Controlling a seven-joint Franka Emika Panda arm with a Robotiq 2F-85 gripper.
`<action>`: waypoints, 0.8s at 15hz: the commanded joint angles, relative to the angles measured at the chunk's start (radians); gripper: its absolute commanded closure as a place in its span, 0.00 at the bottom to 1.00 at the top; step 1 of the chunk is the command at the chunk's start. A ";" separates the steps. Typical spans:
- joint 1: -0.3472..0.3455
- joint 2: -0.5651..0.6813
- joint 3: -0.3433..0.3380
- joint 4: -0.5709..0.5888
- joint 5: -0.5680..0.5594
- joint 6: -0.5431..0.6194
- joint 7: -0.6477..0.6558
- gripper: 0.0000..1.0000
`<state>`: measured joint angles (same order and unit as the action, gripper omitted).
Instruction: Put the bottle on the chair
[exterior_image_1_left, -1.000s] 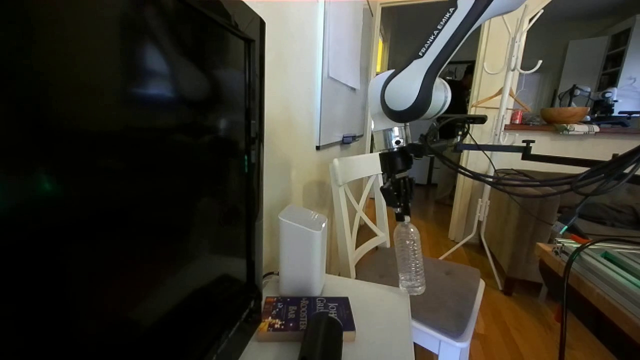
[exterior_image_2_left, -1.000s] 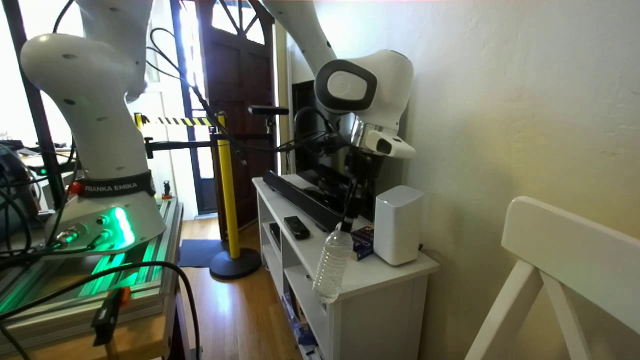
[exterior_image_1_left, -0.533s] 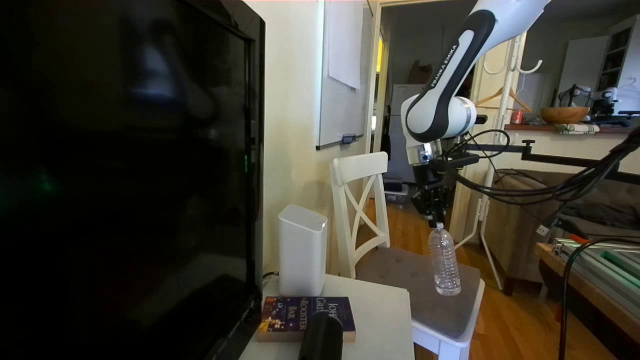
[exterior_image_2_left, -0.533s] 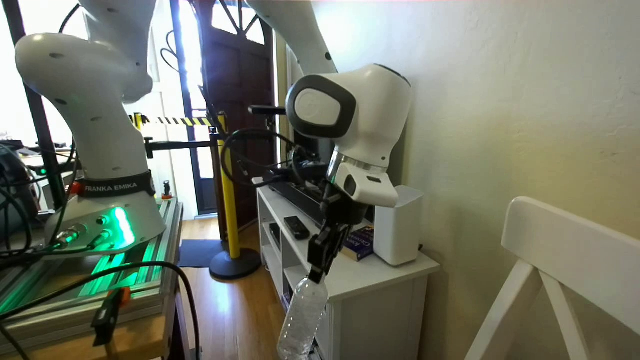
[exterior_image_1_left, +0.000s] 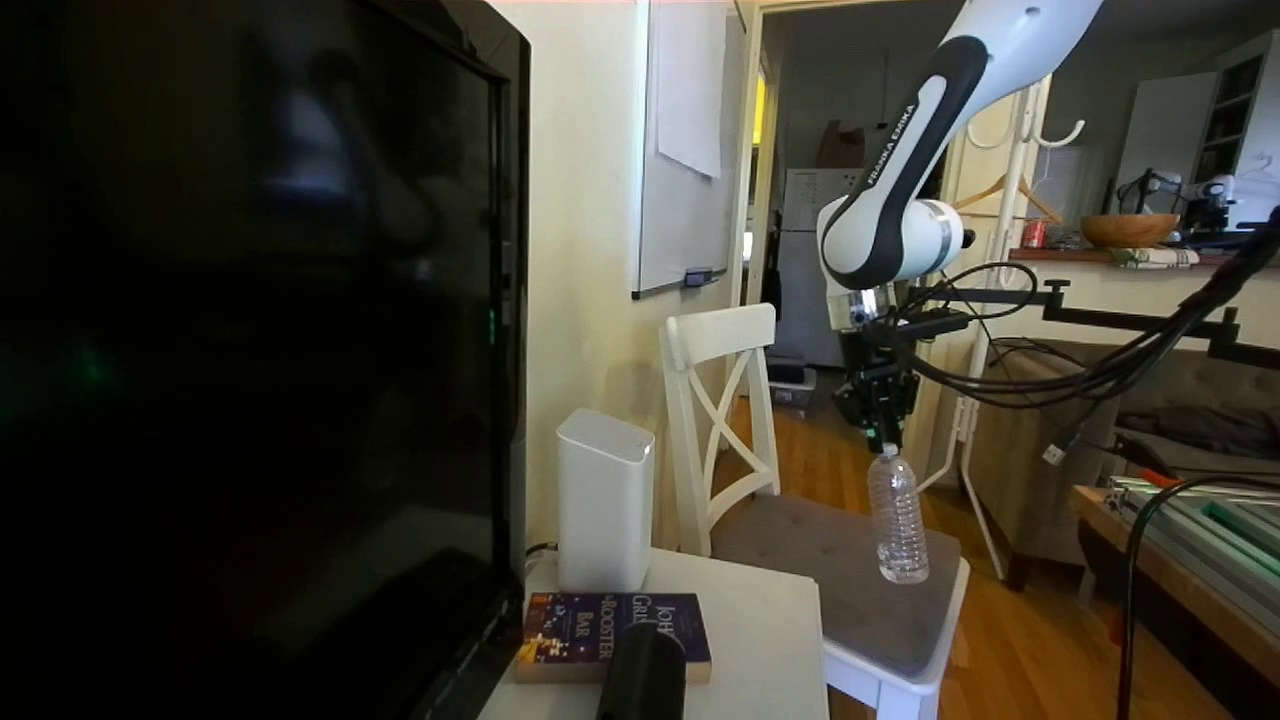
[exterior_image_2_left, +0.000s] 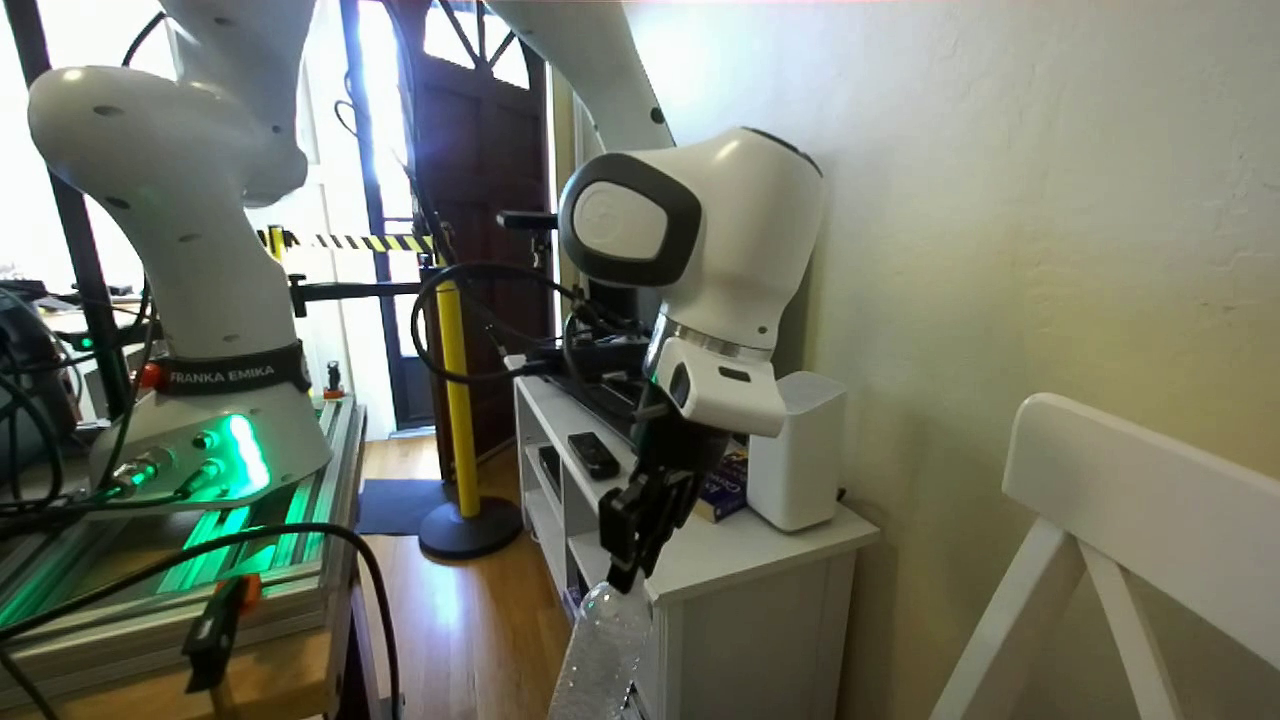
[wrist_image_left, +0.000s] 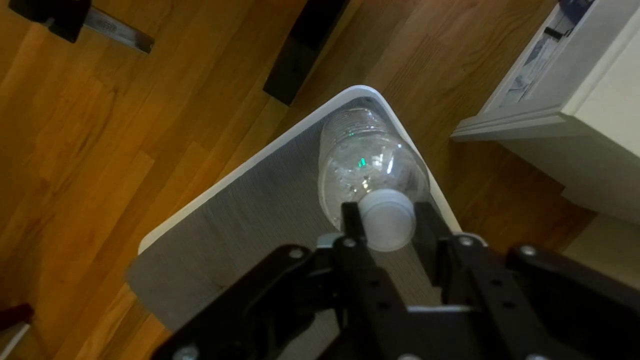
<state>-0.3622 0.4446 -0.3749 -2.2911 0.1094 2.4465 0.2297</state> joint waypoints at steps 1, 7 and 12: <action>0.007 0.025 -0.001 0.015 0.016 0.037 0.039 0.92; -0.050 0.116 0.034 0.120 0.188 0.247 0.100 0.92; -0.142 0.251 0.078 0.278 0.336 0.298 0.146 0.92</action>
<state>-0.4369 0.5975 -0.3373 -2.1331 0.3573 2.7225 0.3421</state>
